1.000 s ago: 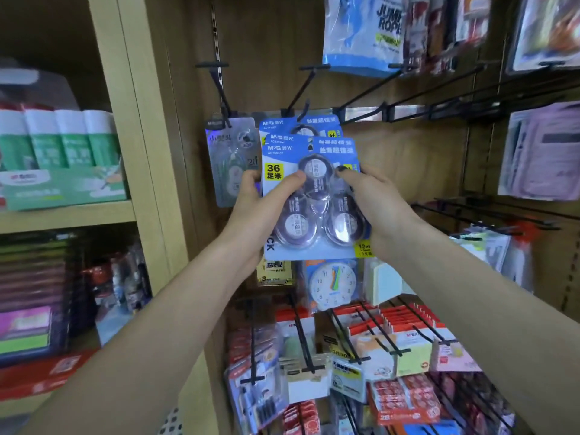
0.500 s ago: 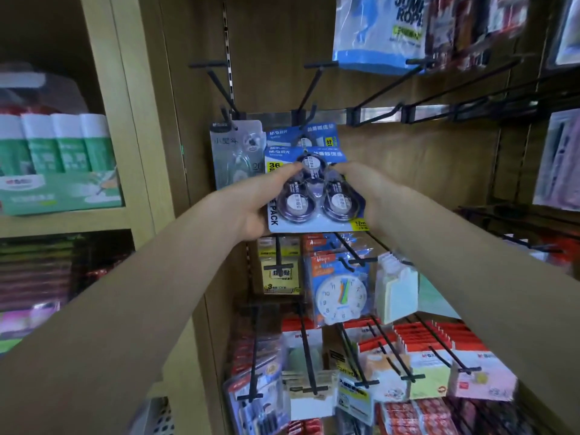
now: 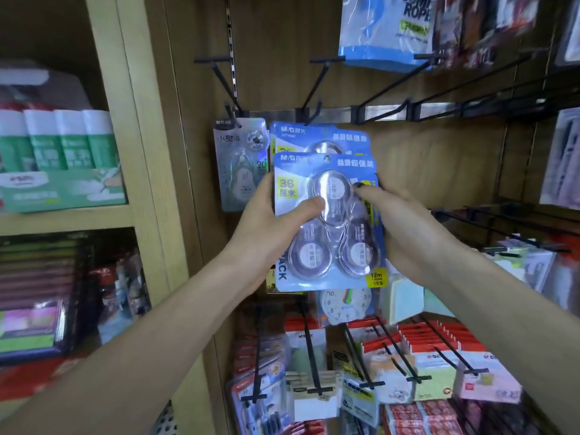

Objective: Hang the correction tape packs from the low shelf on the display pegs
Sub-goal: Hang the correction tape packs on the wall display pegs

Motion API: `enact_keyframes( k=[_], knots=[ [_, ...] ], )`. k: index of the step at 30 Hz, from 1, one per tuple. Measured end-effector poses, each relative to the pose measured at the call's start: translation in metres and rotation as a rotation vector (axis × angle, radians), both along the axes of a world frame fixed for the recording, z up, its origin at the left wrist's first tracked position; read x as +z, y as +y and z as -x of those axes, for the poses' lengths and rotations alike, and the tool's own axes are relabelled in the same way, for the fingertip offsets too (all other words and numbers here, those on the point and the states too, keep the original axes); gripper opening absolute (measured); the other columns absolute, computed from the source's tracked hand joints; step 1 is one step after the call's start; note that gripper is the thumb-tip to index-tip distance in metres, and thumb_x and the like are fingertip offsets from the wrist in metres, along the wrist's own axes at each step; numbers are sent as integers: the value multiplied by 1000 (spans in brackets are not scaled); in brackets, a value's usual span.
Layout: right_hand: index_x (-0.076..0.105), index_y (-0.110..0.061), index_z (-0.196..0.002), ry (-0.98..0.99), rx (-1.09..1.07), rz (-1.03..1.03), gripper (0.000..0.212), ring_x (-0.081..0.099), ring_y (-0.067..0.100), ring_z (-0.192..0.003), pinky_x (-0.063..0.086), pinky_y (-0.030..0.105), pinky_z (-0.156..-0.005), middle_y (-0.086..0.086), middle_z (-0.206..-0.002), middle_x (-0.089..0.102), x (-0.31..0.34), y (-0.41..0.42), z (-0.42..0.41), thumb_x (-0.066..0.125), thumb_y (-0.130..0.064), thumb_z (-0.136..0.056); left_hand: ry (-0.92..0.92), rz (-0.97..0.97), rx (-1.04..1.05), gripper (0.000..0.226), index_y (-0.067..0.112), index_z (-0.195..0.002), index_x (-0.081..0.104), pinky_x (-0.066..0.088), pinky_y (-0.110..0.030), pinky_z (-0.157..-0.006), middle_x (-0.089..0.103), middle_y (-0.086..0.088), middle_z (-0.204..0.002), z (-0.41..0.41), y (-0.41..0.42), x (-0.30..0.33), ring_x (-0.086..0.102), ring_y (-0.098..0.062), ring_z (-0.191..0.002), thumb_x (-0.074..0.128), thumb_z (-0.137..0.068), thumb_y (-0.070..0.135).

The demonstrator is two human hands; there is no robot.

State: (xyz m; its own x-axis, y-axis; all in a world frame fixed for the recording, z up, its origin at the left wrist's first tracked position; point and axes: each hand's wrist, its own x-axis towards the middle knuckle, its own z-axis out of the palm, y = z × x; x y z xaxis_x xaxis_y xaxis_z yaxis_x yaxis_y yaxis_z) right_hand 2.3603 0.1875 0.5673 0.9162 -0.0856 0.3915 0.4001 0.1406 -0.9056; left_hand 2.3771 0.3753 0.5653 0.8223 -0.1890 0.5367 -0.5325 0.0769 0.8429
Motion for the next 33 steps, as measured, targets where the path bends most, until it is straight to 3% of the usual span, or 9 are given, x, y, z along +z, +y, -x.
enact_keyframes(
  k=[4,8,15,18,22,26,29,30,33],
  knots=[
    [65,-34,-127,-56,-66,103,25,77,17,-104,60,47,-96,-6,-115,79,-1,7,19,55,-31,-105,-96,45,-16,42,30,-125,62,60,-20,-77,81,11,-107,7,0,-6,78,-7,-98,77,-92,8],
    [66,-35,-126,-132,-109,107,24,78,16,-101,62,43,-92,-6,-111,80,8,11,31,55,-30,-106,-147,78,6,38,30,-120,62,61,-23,-80,80,12,-106,11,-2,0,77,-7,-98,77,-93,8],
    [71,-33,-115,-107,-197,73,18,78,23,-97,63,47,-90,-1,-105,81,21,16,27,59,-34,-102,-118,88,12,34,25,-122,62,63,-37,-91,80,6,-109,13,-2,14,78,-16,-102,77,-94,14],
    [71,-27,-117,-74,-205,43,20,78,21,-85,61,36,-75,-1,-98,80,21,16,25,58,-30,-102,-63,85,-1,34,23,-124,64,63,-40,-92,81,2,-112,15,-1,16,78,-20,-103,77,-94,15],
    [72,-23,-115,-22,-228,44,19,79,29,-95,65,46,-83,7,-106,81,23,18,20,60,-27,-100,29,72,17,38,20,-125,65,63,-44,-93,81,1,-112,11,-3,20,79,-20,-101,81,-91,25],
    [72,-17,-117,74,-216,48,23,78,20,-81,64,36,-73,1,-97,82,33,18,-1,62,-28,-100,226,69,-1,20,23,-109,72,66,-35,-80,84,3,-100,1,-6,26,81,-14,-89,77,-94,35],
    [71,-13,-115,146,-238,70,24,75,21,-73,64,38,-74,6,-94,81,44,19,-25,62,-29,-100,350,-42,12,65,23,-131,67,65,-39,-90,82,2,-112,-12,-6,31,80,-16,-97,78,-82,64],
    [70,-13,-115,165,-237,77,23,74,21,-70,64,37,-72,6,-91,79,46,20,-32,62,-29,-100,375,-62,28,69,22,-132,66,64,-40,-90,82,2,-111,-16,-6,32,80,-16,-98,76,-81,68],
    [69,-11,-120,194,-217,108,33,73,26,-83,63,43,-85,9,-106,77,47,18,-50,61,-33,-98,447,-86,63,42,23,-112,72,66,-35,-79,82,0,-101,-25,-8,37,78,-15,-89,63,-96,61]
  ],
)
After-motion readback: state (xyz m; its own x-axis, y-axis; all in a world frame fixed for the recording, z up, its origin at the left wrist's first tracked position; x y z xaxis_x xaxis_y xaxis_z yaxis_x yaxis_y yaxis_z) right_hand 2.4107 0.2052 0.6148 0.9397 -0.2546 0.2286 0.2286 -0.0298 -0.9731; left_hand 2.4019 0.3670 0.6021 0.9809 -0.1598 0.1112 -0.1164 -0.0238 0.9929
